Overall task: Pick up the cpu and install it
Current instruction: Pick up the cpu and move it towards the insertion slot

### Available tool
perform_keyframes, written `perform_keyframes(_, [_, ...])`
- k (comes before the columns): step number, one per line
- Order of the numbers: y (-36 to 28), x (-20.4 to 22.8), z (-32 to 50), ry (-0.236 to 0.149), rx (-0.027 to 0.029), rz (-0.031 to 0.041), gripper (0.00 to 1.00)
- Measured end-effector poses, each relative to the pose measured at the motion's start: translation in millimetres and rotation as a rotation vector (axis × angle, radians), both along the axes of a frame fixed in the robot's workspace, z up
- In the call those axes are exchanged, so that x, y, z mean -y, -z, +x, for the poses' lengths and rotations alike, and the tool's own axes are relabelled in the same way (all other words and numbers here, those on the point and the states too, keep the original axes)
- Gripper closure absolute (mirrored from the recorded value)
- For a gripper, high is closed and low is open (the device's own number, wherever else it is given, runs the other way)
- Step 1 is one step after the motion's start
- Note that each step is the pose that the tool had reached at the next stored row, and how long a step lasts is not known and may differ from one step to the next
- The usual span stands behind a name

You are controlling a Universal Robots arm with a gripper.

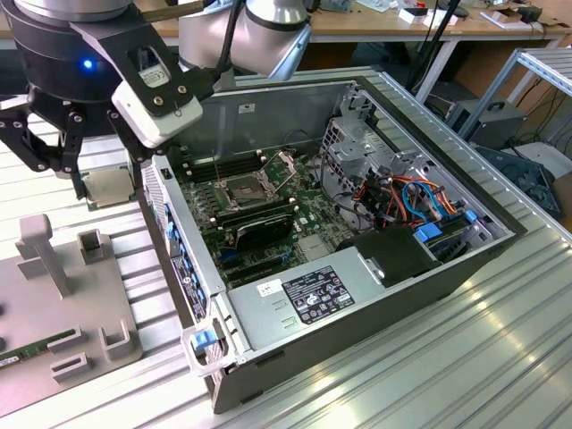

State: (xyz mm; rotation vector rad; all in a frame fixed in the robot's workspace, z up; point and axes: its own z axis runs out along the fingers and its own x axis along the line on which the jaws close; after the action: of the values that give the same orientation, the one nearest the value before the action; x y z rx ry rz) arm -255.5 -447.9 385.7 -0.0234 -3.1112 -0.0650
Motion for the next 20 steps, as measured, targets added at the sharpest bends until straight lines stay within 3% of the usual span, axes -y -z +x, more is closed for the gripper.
perform_keyframes(13, [0.0,0.0,31.2,0.000,0.0000,0.0000,0.46])
perform_keyframes(20, [0.0,0.0,40.4,0.000,0.0000,0.0001,0.46])
